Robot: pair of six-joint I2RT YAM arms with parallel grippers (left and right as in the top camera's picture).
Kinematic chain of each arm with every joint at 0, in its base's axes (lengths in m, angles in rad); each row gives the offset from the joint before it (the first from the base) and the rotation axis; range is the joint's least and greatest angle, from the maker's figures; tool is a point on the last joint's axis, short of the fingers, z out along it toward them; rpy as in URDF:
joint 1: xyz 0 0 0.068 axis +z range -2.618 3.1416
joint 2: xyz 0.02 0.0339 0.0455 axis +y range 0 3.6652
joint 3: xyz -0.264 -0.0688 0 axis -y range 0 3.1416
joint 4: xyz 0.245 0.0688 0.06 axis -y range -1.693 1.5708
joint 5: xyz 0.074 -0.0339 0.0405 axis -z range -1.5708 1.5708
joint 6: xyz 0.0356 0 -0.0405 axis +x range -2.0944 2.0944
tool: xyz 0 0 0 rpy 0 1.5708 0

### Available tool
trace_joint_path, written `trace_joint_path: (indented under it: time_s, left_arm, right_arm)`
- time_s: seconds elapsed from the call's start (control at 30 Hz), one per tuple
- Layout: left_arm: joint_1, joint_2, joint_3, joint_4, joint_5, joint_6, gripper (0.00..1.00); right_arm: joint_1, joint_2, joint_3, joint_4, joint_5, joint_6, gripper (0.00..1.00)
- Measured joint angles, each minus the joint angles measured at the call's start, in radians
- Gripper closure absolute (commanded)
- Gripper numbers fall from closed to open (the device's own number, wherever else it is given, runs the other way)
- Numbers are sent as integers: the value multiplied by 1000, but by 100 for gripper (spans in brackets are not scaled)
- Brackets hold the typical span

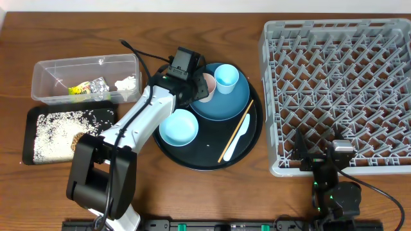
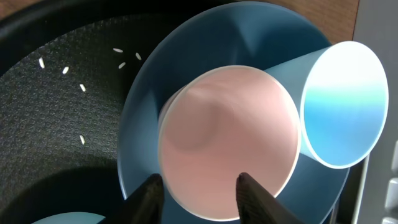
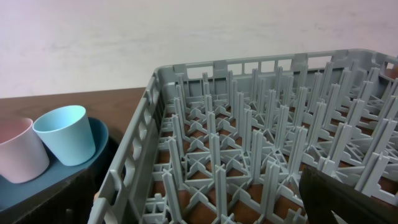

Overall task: Sort waste into correct bins and load items into the dishwasher rack
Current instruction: 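Reach the left gripper to the pink cup and grasp its rim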

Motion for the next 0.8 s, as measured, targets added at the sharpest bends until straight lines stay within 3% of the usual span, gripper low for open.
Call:
trace_joint_path:
  time_s: [0.8]
  left_arm:
    - [0,0,-5,27,-75,-2,66]
  right_arm:
    - [0,0,0,0,0,0,1]
